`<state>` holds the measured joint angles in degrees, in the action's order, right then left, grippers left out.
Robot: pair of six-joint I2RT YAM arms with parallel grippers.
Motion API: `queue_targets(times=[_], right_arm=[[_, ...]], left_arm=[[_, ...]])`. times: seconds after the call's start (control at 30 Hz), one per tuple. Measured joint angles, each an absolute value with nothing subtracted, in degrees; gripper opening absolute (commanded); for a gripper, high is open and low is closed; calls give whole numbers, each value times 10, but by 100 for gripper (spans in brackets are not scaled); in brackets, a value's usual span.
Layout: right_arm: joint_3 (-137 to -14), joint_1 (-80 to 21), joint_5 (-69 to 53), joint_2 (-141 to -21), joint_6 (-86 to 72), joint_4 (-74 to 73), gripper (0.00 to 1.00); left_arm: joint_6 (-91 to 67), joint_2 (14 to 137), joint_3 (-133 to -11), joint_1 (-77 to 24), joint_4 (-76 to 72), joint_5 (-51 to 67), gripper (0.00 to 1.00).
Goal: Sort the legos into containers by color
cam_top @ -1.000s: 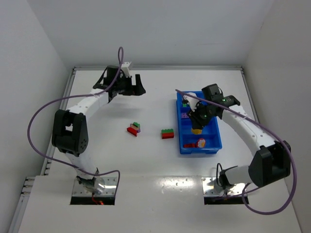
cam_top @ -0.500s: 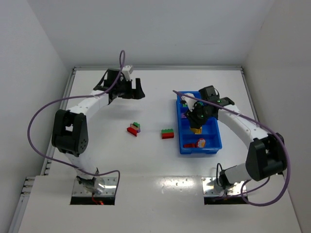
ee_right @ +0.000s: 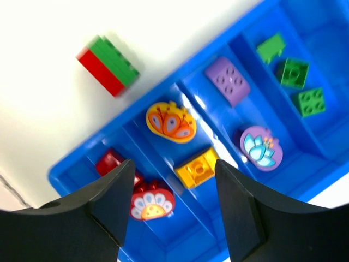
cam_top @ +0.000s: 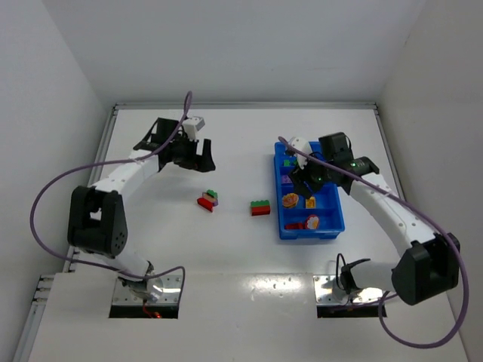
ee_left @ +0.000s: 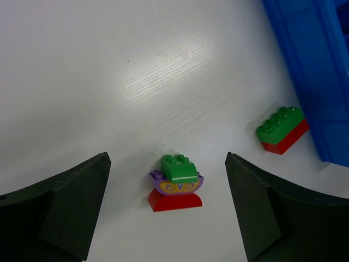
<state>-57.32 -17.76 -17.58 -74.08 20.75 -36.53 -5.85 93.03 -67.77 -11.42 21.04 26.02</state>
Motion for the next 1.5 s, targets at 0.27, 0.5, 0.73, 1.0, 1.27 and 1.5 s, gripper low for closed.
queue_targets(times=[0.27, 0.5, 0.73, 1.0, 1.27, 1.5], right_arm=[[-597, -178, -209, -737, 185, -356, 57], [-610, -177, -217, -752, 180, -356, 57], [-610, -177, -215, -752, 175, -356, 57], [-610, -177, -210, -752, 168, -356, 57], [-610, -177, -208, -752, 167, -356, 57], [-610, -178, -206, -755, 167, -356, 57]], left_arm=[[62, 849, -618, -125, 226, 268, 62], [408, 923, -677, -102, 399, 328, 63], [642, 974, -734, -93, 514, 345, 64], [703, 955, -689, -106, 520, 355, 74], [618, 839, -560, -121, 418, 378, 81], [603, 848, -569, -130, 393, 382, 81]])
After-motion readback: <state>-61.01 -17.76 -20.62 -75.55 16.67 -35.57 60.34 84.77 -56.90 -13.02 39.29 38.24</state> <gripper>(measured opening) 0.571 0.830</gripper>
